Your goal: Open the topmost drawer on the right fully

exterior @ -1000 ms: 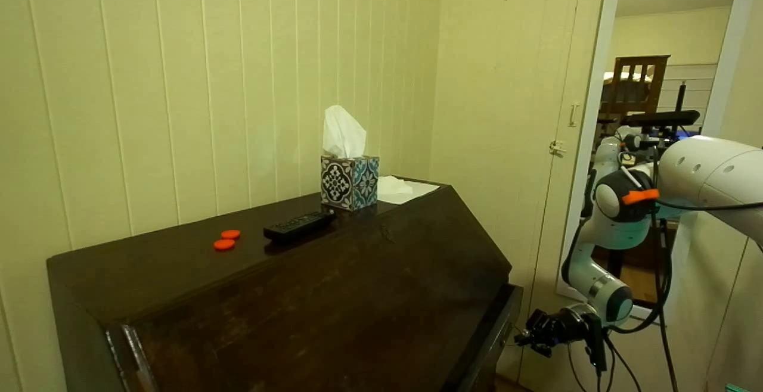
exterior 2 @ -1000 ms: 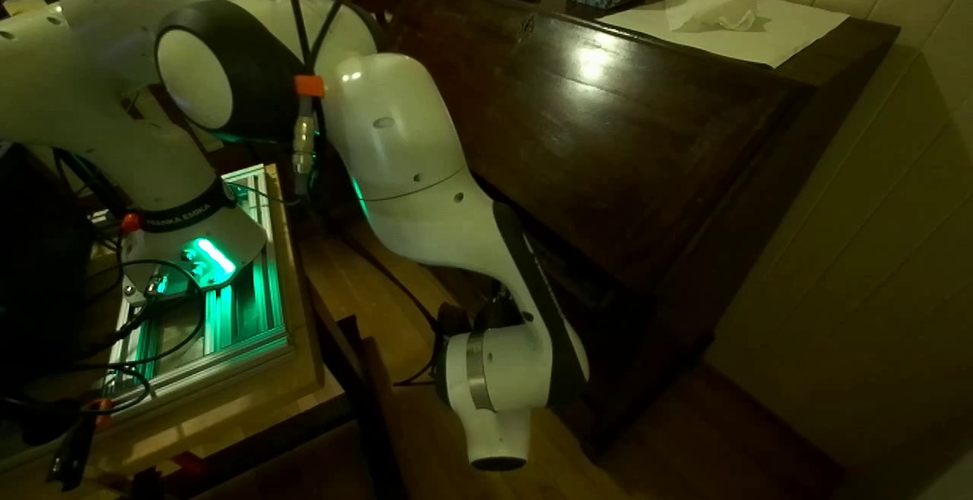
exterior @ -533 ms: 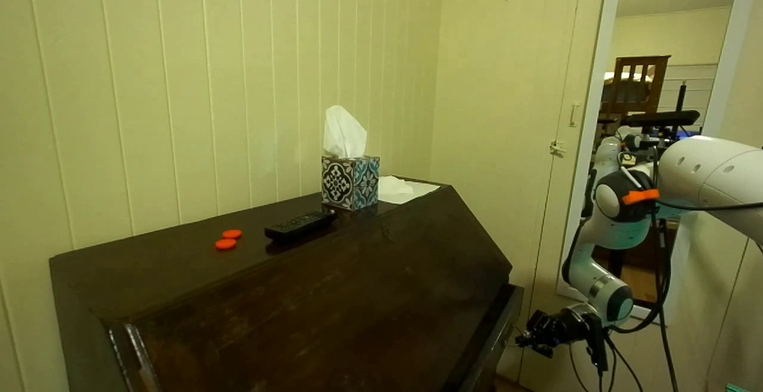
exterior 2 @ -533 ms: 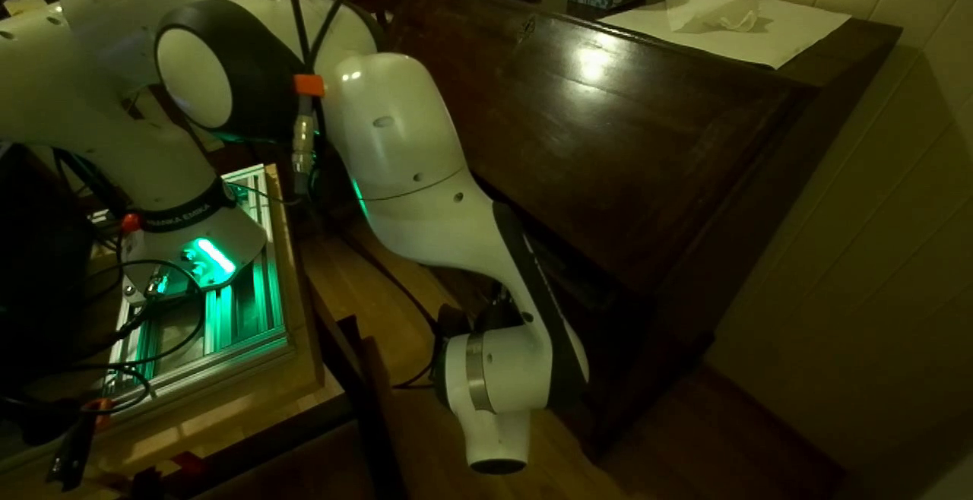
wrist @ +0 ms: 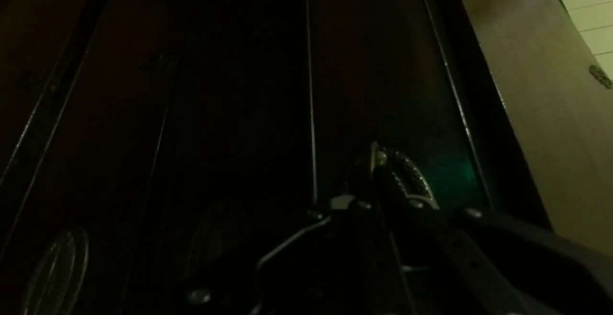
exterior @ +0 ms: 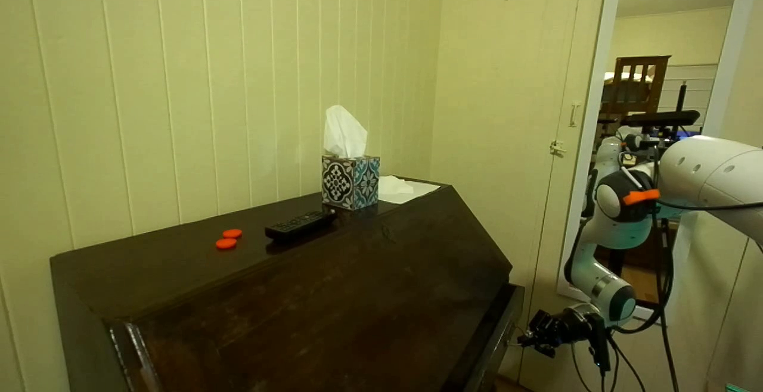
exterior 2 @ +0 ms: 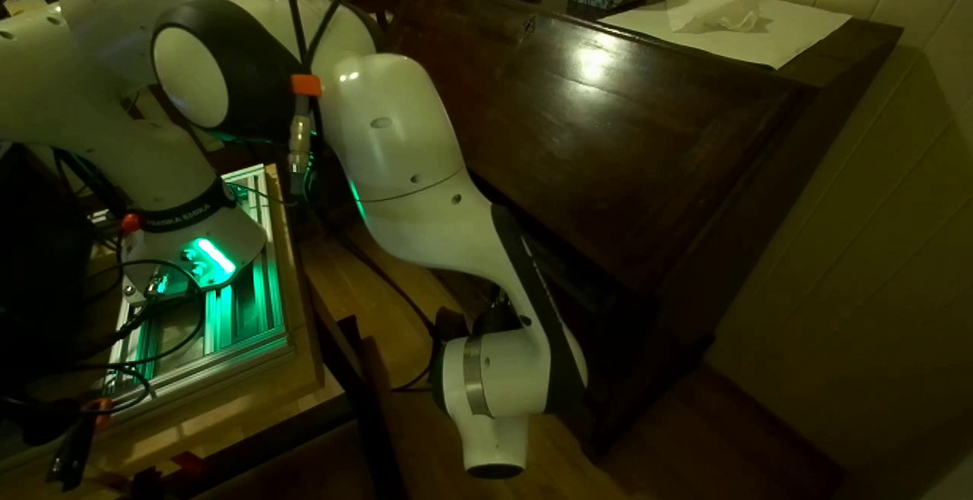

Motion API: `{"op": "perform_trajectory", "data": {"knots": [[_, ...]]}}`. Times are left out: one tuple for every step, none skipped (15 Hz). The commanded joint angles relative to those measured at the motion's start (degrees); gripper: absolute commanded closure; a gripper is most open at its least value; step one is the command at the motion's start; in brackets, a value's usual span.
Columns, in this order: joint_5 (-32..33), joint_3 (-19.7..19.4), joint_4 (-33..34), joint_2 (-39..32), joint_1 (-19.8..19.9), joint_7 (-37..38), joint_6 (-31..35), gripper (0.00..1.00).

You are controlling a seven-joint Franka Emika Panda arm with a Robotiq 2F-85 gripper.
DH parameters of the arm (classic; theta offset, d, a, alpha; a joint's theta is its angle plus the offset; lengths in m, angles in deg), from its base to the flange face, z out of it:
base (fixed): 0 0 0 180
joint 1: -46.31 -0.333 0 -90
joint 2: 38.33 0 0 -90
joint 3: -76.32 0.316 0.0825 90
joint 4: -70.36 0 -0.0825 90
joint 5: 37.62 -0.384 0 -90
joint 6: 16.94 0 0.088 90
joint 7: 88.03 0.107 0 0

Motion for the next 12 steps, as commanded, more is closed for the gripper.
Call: {"op": "perform_trajectory", "data": {"knots": [[5.0, -5.0, 0.6, -1.6, 1.7, -1.2, 2.8, 0.99], [5.7, -5.0, 0.5, -1.8, 1.5, -0.8, 2.2, 0.99], [6.8, -5.0, 0.2, -2.0, 1.3, -0.5, 1.4, 0.99], [7.7, -5.1, 0.0, -2.0, 1.3, -0.4, 1.1, 0.99], [9.0, -5.2, -0.2, -2.2, 1.3, -0.5, 0.3, 0.99], [10.4, -5.4, -0.4, -2.3, 1.4, -0.8, -0.4, 0.99], [11.4, -5.6, -0.5, -2.5, 1.5, -1.2, -0.6, 0.99], [12.0, -5.6, -0.7, -2.7, 1.7, -1.8, -0.4, 0.99], [12.0, -5.6, -0.7, -2.8, 1.7, -1.9, 0.3, 0.99], [11.2, -5.7, -0.7, -2.7, 1.9, -2.0, 1.2, 0.99], [10.9, -5.8, -0.7, -2.6, 2.0, -1.6, 1.4, 0.99], [11.2, -5.8, -0.6, -2.6, 2.0, -1.3, 1.0, 0.99]]}}
